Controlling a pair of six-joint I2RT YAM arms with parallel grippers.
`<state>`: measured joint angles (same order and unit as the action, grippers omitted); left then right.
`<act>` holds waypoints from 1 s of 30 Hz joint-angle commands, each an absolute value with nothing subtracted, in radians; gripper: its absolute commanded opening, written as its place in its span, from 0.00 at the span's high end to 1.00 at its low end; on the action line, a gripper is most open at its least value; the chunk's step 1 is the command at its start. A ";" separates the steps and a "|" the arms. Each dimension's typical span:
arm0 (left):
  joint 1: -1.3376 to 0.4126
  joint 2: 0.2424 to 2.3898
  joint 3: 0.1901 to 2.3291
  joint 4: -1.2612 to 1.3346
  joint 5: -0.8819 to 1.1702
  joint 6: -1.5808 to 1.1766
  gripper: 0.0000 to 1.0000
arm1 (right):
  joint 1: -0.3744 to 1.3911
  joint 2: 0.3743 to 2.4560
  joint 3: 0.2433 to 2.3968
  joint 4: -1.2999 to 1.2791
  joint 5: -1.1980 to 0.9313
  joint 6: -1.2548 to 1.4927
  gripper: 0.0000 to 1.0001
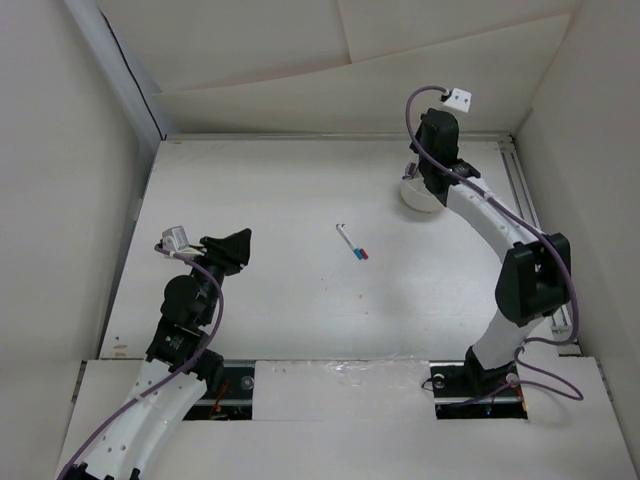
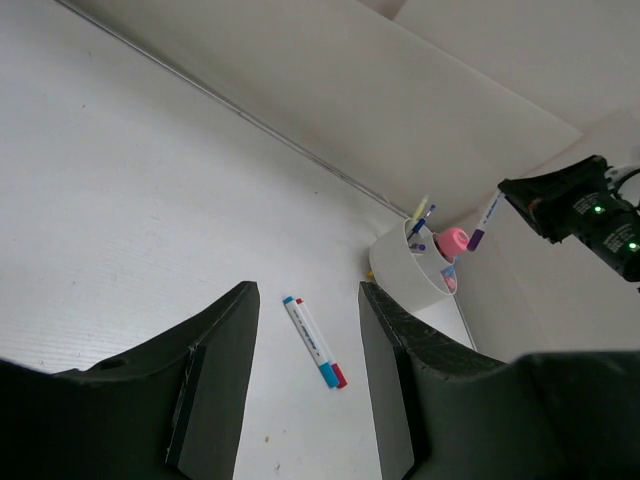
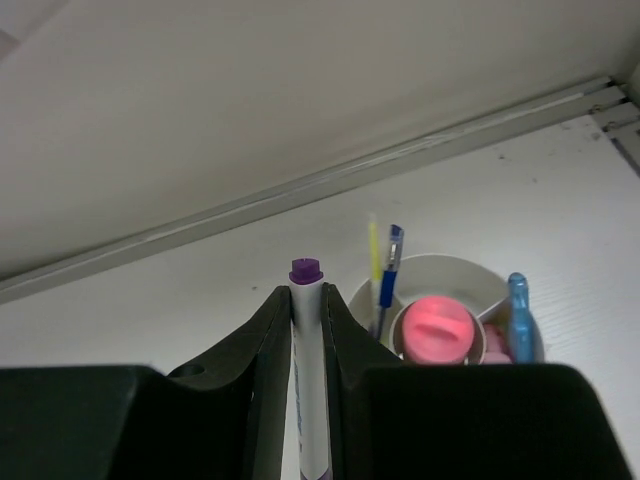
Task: Sort the stationery into containers
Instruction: Place the pen in the storage box.
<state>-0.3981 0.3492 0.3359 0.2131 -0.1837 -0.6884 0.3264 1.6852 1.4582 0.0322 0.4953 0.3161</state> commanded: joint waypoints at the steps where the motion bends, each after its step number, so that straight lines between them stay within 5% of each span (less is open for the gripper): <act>1: -0.402 0.339 0.345 0.252 -0.172 -0.683 0.59 | 0.310 1.719 1.468 0.167 0.609 0.224 1.00; 30: -0.402 0.367 0.345 0.261 -0.172 -0.683 0.59 | 0.397 1.917 1.308 0.672 0.931 -0.158 1.00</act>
